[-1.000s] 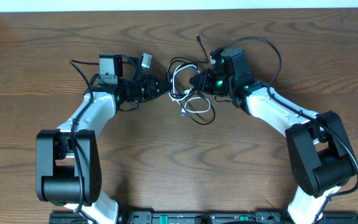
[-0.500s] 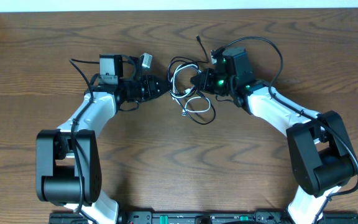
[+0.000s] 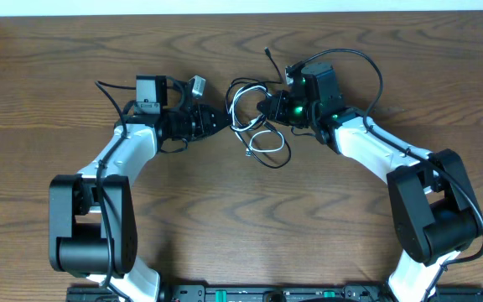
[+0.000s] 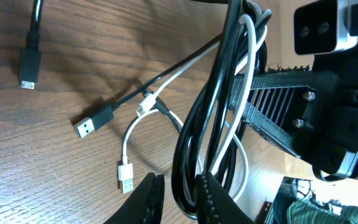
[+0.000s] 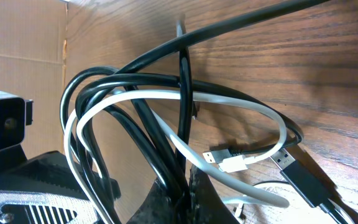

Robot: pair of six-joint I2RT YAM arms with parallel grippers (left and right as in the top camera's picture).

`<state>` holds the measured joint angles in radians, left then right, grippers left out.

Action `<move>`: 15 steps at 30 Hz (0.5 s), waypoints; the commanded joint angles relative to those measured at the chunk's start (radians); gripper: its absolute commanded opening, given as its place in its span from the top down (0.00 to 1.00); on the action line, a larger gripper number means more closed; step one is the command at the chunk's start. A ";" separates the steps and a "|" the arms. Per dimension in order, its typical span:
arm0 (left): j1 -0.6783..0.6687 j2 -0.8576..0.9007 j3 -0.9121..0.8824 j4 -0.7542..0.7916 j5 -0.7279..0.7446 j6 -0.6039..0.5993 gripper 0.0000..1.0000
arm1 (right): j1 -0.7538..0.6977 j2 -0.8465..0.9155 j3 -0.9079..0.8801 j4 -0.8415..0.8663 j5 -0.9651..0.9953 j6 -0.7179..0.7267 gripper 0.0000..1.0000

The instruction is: Untangle cables

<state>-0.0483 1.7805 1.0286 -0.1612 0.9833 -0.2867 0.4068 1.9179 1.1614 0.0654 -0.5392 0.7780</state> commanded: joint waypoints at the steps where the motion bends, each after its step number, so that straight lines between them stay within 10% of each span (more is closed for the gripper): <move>1: -0.024 0.015 0.002 -0.006 -0.013 0.017 0.80 | -0.009 0.003 0.002 0.008 -0.018 0.011 0.99; 15: -0.047 0.015 0.002 0.010 -0.013 0.141 0.93 | -0.009 0.003 0.002 0.005 -0.021 0.010 0.94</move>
<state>-0.0883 1.7805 1.0286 -0.1532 0.9657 -0.2108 0.3977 1.9179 1.1614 0.0700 -0.5434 0.7780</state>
